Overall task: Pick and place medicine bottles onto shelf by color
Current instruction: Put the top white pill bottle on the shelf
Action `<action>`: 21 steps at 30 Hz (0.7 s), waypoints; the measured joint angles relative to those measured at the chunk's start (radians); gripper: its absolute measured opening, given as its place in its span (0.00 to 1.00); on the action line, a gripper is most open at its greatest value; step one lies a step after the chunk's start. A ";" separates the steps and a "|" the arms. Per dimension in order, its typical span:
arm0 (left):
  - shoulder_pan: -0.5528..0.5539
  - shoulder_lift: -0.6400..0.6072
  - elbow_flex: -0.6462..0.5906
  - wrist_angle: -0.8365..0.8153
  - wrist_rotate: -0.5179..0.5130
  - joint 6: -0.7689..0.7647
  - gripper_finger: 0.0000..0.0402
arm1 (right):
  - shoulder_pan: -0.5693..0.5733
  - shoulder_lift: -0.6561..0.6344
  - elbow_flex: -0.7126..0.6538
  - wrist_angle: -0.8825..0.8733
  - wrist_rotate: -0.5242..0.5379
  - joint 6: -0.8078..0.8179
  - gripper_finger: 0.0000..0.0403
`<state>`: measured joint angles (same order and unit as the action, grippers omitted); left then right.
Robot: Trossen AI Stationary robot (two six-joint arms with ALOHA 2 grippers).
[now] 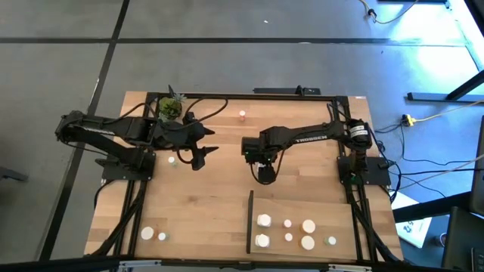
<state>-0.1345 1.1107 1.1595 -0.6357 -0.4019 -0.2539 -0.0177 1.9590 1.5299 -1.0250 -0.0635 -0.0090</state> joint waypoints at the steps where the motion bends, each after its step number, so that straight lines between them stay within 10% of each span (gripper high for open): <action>1: 0.000 0.000 0.000 0.000 0.000 0.000 0.63 | 0.000 0.001 0.000 0.001 0.000 0.000 0.65; 21: 0.000 0.000 0.000 0.000 0.000 0.001 0.63 | 0.013 0.001 0.005 0.007 0.001 0.003 0.44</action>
<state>-0.1345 1.1107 1.1595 -0.6361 -0.4019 -0.2527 -0.0043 1.9602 1.5346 -1.0181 -0.0621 -0.0055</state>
